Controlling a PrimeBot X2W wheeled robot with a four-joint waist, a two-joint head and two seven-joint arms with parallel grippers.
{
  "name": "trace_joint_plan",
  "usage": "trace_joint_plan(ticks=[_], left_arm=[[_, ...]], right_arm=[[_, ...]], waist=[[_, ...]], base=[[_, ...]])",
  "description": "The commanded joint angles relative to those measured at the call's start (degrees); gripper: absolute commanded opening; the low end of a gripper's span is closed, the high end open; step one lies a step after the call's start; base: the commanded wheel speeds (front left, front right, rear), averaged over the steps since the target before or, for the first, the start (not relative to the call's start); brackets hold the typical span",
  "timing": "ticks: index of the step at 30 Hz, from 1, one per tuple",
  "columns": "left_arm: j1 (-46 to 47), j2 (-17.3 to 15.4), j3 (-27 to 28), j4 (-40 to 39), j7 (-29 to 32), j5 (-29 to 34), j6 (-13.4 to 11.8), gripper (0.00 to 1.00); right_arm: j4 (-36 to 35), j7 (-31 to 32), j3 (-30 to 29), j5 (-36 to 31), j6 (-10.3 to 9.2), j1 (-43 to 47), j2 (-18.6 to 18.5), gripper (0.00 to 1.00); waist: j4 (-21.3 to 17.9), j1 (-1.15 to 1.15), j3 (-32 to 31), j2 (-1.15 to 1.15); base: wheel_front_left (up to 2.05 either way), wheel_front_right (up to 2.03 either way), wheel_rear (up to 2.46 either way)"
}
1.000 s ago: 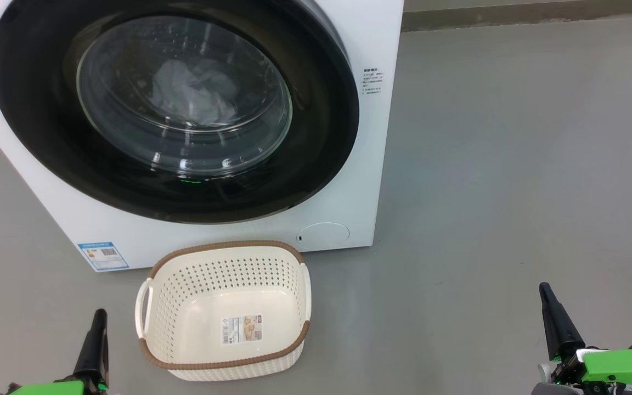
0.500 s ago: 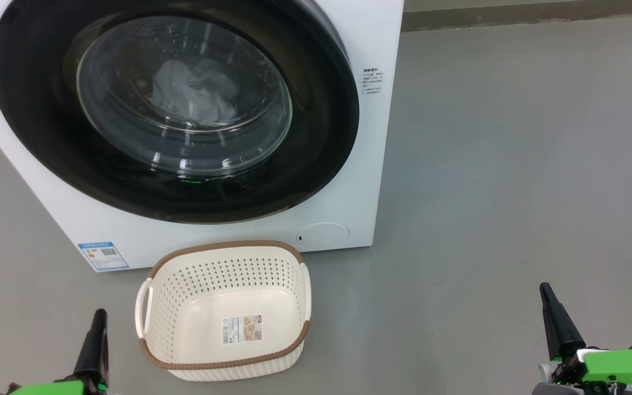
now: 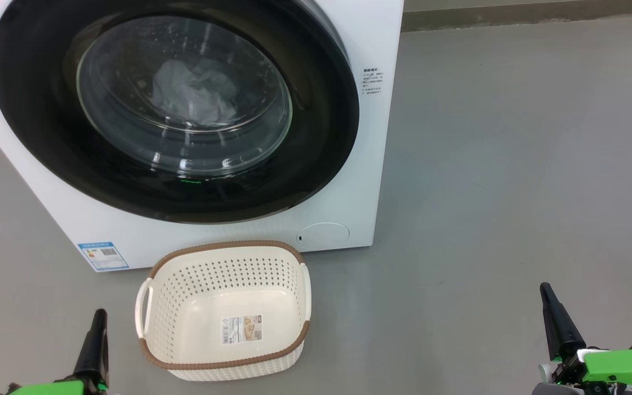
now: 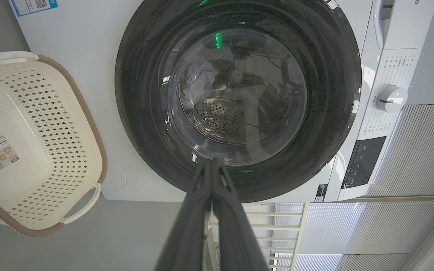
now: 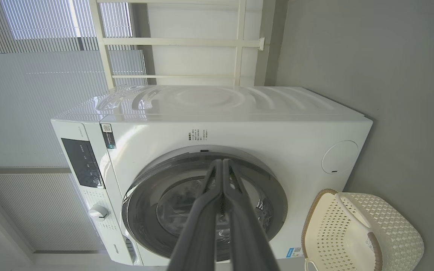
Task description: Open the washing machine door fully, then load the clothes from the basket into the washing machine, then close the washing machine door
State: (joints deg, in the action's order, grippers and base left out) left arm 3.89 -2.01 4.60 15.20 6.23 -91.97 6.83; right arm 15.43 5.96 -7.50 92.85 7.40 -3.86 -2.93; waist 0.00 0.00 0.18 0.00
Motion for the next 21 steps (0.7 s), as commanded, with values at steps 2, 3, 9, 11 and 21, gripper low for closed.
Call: trace_joint_plan(ticks=[2,3,9,11,21], left_arm=[[2.3,-0.89,1.97,-1.15,0.29,-0.15,0.66,0.0],[2.3,-0.89,1.97,-1.15,0.29,-0.15,0.66,0.0],[2.3,-0.89,1.97,-1.15,0.29,-0.15,0.66,0.0],[2.3,-0.89,1.97,-1.15,0.29,-0.15,0.66,0.0],[2.3,-0.88,1.97,-1.15,0.29,-0.15,0.66,0.0]], right_arm=[[-1.42,0.32,1.23,-0.48,0.09,-2.29,-0.17,0.0],[-1.42,0.32,1.23,-0.48,0.09,-2.29,-0.17,0.0],[-1.42,0.35,1.2,-0.5,0.09,-2.3,-0.15,0.0],[-1.42,0.35,1.19,-0.51,0.09,-2.3,-0.14,0.0],[-1.42,0.38,1.16,-0.54,0.09,-2.3,-0.12,0.0]], waist=[[0.0,0.0,0.0,0.0],[0.0,0.0,0.0,0.0],[0.0,0.0,0.0,0.0],[0.0,0.0,0.0,0.0],[0.0,0.0,0.0,0.0]], base=[[0.0,0.0,0.0],[0.0,0.0,0.0],[0.0,0.0,0.0],[0.0,0.0,0.0],[0.0,0.0,0.0]])
